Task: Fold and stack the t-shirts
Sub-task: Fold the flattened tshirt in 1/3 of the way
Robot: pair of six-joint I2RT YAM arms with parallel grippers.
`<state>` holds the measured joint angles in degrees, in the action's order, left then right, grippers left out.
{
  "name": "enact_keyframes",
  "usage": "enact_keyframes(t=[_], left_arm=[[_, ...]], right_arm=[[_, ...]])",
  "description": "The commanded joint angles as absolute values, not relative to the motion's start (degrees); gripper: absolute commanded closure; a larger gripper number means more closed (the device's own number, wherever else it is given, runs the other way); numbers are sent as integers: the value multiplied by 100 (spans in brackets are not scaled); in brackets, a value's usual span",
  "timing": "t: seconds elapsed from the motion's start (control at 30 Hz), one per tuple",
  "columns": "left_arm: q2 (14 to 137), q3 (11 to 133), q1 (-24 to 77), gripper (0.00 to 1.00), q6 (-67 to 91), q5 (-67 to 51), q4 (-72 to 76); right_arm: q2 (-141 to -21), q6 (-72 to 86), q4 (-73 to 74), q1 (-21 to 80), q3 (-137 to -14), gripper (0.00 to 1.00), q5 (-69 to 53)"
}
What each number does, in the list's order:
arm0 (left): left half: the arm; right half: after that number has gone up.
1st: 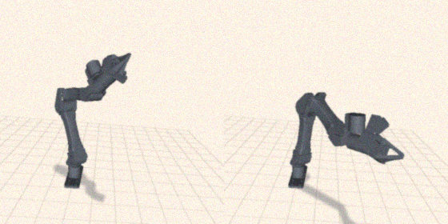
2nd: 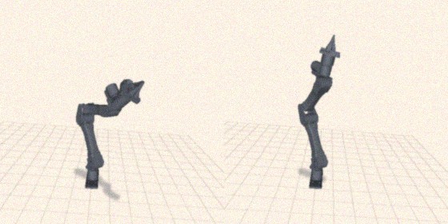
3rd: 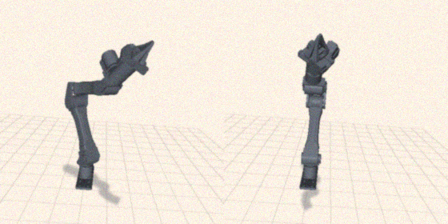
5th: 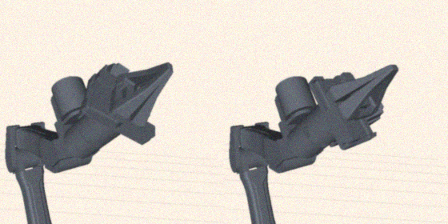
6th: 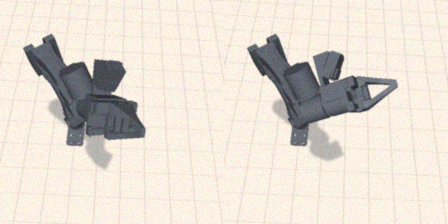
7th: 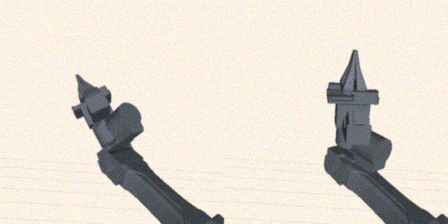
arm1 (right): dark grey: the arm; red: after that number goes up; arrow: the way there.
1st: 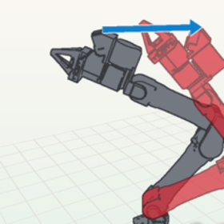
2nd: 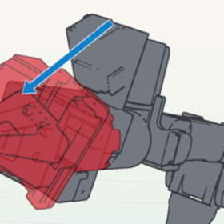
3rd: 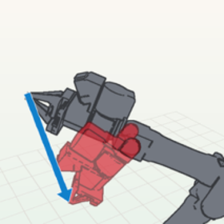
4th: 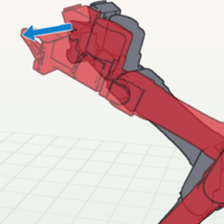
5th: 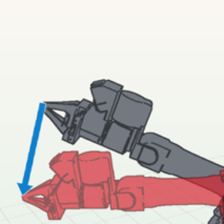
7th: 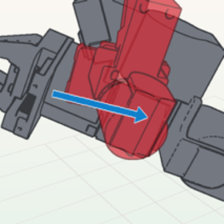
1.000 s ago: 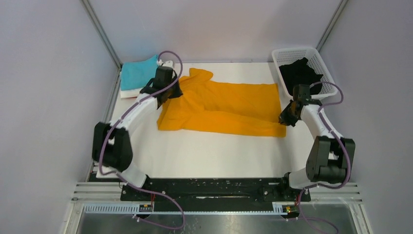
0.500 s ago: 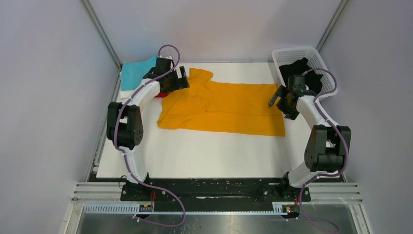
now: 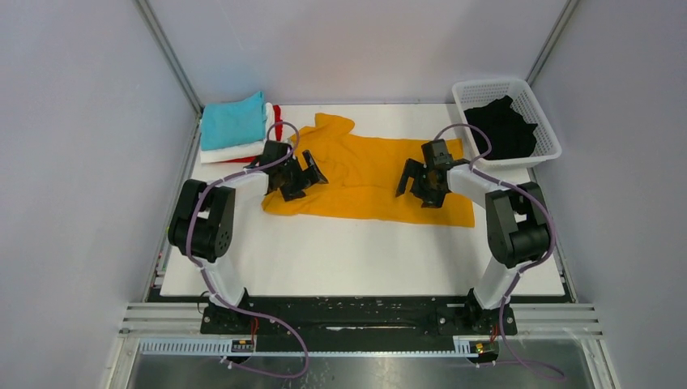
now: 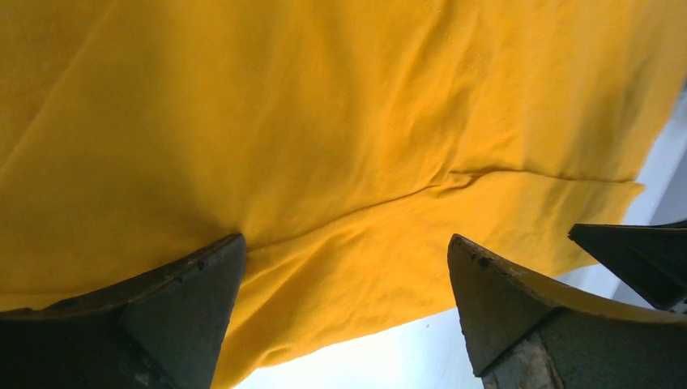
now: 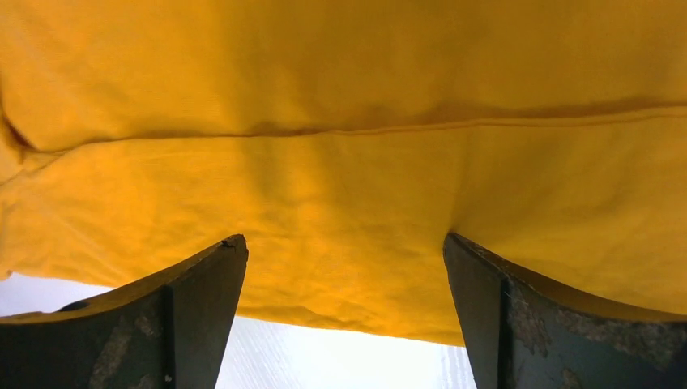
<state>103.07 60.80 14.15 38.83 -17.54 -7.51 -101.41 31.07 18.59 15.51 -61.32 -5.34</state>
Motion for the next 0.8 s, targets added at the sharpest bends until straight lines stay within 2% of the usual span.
enact_keyframes(t=[0.0,0.43,0.67,0.77], left_arm=[[10248,5502,1441,1,4256,-1818,-384],[8700,3212,2108,1,4892,-1665,-261],[7664,2692,2872,1,5230,-1340,-690],[7278,2534,3022,1,5314,-1205,-956]], right_arm=[[-10135,3383,1695,1727,-5813,1,-627],[-8679,3541,2472,1708,-4121,0,-806],[-7786,3357,2926,1596,-3486,0,-1129],[-7411,3346,3220,1578,-3270,1,-889]])
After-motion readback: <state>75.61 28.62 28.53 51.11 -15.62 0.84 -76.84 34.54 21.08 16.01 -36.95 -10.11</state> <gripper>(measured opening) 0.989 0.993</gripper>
